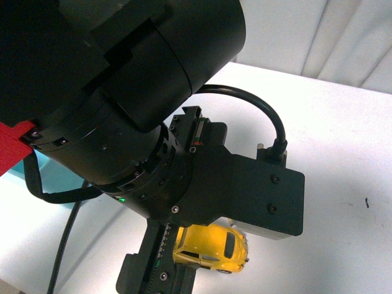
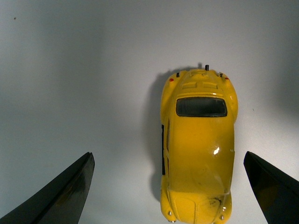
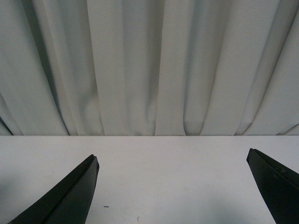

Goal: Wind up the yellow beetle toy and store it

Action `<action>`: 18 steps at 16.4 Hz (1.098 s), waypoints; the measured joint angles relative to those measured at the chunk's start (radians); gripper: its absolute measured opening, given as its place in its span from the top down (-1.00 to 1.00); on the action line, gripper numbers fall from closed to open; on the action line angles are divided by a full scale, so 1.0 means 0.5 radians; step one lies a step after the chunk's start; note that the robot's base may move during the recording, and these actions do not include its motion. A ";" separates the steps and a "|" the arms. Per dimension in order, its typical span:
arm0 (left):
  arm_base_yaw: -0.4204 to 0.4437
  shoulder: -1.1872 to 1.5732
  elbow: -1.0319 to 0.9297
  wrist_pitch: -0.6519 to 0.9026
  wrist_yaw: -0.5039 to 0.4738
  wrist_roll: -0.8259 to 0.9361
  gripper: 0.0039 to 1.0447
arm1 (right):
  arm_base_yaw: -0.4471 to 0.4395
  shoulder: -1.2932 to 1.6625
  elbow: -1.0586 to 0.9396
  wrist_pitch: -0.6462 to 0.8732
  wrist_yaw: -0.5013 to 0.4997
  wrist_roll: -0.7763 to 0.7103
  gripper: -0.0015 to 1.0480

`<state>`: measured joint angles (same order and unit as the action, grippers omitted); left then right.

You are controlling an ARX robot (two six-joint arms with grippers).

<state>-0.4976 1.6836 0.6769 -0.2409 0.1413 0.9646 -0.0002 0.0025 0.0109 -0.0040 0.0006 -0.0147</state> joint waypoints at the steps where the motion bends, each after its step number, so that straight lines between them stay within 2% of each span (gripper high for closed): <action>1: -0.010 0.014 -0.001 -0.012 -0.002 -0.015 -0.88 | 0.000 0.000 0.000 0.001 0.000 0.000 -0.87; 8: -0.038 0.120 -0.076 0.086 -0.026 -0.088 -0.85 | 0.000 0.000 0.000 0.000 0.000 0.000 -0.87; 12: -0.087 0.177 -0.080 0.175 -0.014 -0.159 -0.17 | 0.000 0.000 0.000 0.000 0.000 0.000 -0.87; 13: -0.085 0.184 -0.082 0.182 -0.021 -0.174 0.12 | 0.000 0.000 0.000 0.000 0.000 0.000 -0.87; 14: -0.070 0.163 -0.083 0.175 -0.025 -0.188 0.21 | 0.000 0.000 0.000 0.001 0.000 0.000 -0.87; 15: -0.040 0.101 -0.083 0.137 -0.035 -0.214 0.21 | 0.000 0.000 0.000 0.001 -0.001 0.000 -0.87; 16: 0.038 -0.166 -0.021 0.052 0.115 -0.338 0.21 | 0.000 0.000 0.000 0.001 0.000 0.000 -0.87; 17: 0.229 -0.432 0.187 -0.002 0.251 -0.458 0.22 | 0.000 0.000 0.000 0.000 0.000 0.000 -0.87; 18: 0.327 -0.492 0.267 -0.014 0.267 -0.487 0.22 | 0.000 0.000 0.000 0.000 0.000 0.000 -0.87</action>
<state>-0.3344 1.4376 0.8104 -0.2478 0.2749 0.7212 -0.0002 0.0025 0.0109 -0.0040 0.0006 -0.0147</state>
